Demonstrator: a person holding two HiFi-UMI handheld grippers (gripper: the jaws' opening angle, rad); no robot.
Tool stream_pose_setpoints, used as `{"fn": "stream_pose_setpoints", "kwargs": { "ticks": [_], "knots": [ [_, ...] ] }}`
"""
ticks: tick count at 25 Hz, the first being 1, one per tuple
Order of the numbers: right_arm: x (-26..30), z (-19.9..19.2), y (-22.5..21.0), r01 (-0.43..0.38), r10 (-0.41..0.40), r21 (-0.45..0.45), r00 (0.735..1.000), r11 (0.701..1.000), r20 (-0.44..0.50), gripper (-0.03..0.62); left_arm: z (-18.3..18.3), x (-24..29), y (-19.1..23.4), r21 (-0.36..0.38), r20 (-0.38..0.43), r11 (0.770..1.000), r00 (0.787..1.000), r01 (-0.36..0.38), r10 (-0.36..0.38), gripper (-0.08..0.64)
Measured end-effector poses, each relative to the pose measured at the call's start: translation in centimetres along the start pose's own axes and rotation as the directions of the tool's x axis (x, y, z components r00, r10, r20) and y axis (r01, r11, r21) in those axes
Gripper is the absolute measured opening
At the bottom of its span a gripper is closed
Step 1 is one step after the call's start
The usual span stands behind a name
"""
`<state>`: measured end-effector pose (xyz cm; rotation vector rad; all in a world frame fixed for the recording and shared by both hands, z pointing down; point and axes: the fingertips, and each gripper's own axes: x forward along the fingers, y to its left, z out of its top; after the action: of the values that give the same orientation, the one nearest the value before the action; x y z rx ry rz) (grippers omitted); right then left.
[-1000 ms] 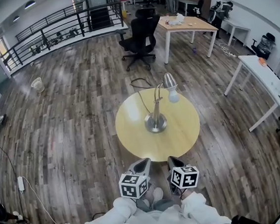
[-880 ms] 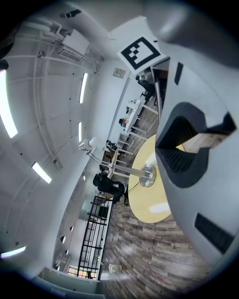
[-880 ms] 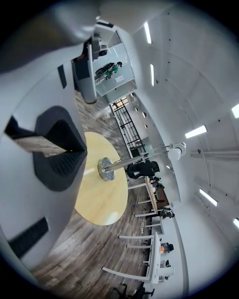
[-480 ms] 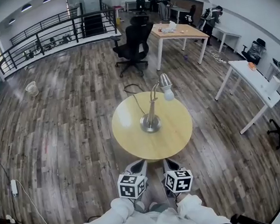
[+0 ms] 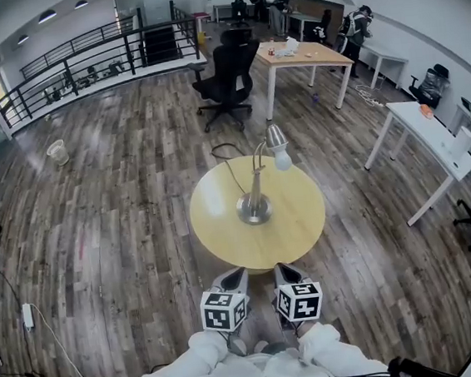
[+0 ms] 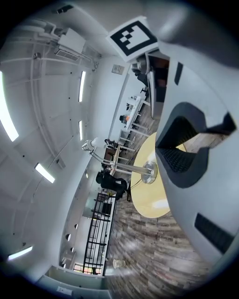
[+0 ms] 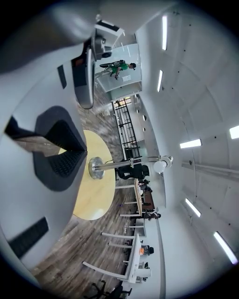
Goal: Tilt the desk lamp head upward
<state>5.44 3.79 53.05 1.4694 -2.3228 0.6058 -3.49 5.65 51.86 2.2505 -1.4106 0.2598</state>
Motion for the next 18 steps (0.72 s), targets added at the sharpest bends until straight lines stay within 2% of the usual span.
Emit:
{"fn": "stream_pose_setpoints", "kwargs": {
  "ticks": [18],
  "knots": [
    [0.7,-0.5,-0.8,-0.002,0.003,0.023,1.000,1.000,-0.018,0.012,-0.4,1.3,0.9,-0.024,-0.008,1.000,1.000,-0.006,0.006,0.002]
  ]
}}
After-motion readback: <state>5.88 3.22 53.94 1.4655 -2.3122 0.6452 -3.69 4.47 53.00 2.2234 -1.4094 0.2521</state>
